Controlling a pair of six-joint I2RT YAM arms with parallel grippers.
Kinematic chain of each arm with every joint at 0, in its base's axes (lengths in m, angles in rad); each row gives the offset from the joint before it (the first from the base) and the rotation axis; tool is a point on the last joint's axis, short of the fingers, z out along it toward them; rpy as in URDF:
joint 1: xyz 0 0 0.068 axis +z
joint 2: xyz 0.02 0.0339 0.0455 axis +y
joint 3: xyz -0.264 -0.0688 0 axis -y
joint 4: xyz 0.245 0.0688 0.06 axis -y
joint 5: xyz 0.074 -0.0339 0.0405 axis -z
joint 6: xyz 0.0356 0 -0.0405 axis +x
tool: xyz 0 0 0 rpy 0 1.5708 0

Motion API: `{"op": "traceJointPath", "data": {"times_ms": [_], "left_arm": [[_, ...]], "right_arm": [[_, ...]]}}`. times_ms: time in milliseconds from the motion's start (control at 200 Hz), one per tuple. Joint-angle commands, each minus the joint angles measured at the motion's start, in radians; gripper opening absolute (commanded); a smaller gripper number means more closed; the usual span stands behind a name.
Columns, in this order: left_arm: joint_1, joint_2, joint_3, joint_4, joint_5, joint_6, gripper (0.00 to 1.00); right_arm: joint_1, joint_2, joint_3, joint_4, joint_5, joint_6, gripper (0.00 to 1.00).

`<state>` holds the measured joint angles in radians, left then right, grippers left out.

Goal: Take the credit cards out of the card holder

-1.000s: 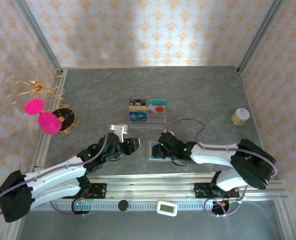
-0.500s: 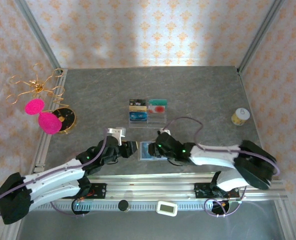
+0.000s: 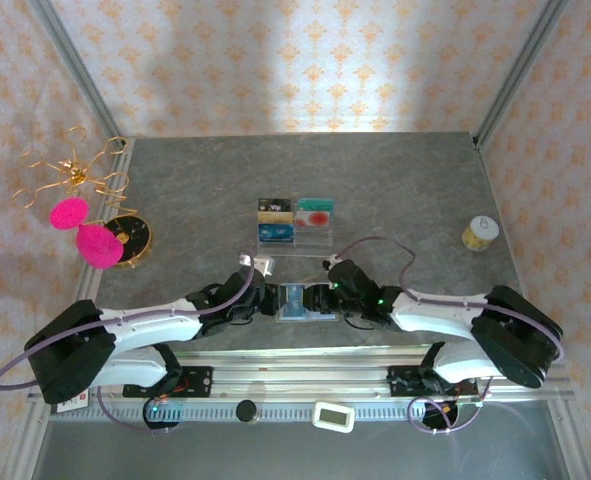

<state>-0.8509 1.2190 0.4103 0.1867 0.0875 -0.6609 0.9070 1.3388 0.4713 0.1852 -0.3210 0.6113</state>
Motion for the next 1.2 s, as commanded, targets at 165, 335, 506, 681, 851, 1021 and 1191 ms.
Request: {"op": "traceJointPath", "data": {"times_ms": [165,335,506,681,851,1021,1191], "left_arm": [[-0.002,-0.139,-0.051,-0.065,-0.093,-0.042,0.34],[-0.002,-0.182,-0.067,-0.076,-0.103,-0.057,0.37],[-0.002,-0.209,-0.070,-0.093,-0.117,-0.054,0.37],[-0.002,-0.234,-0.077,-0.102,-0.120,-0.055,0.37],[-0.003,-0.242,-0.080,-0.104,-0.120,-0.055,0.37],[-0.002,-0.249,-0.080,-0.108,-0.121,-0.054,0.37],[-0.002,-0.259,-0.080,-0.117,-0.122,-0.053,0.37]], "right_arm": [[0.029,0.085,0.073,0.037,-0.045,-0.053,0.40],[0.054,0.096,0.100,0.021,-0.019,-0.061,0.40],[0.061,0.129,0.116,0.006,-0.005,-0.060,0.40],[0.062,0.144,0.116,-0.001,0.018,-0.050,0.38],[0.062,0.168,0.118,-0.005,0.018,-0.040,0.38],[0.063,0.160,0.114,-0.034,0.062,-0.022,0.36],[0.065,0.131,0.093,-0.055,0.104,0.001,0.38]]}}
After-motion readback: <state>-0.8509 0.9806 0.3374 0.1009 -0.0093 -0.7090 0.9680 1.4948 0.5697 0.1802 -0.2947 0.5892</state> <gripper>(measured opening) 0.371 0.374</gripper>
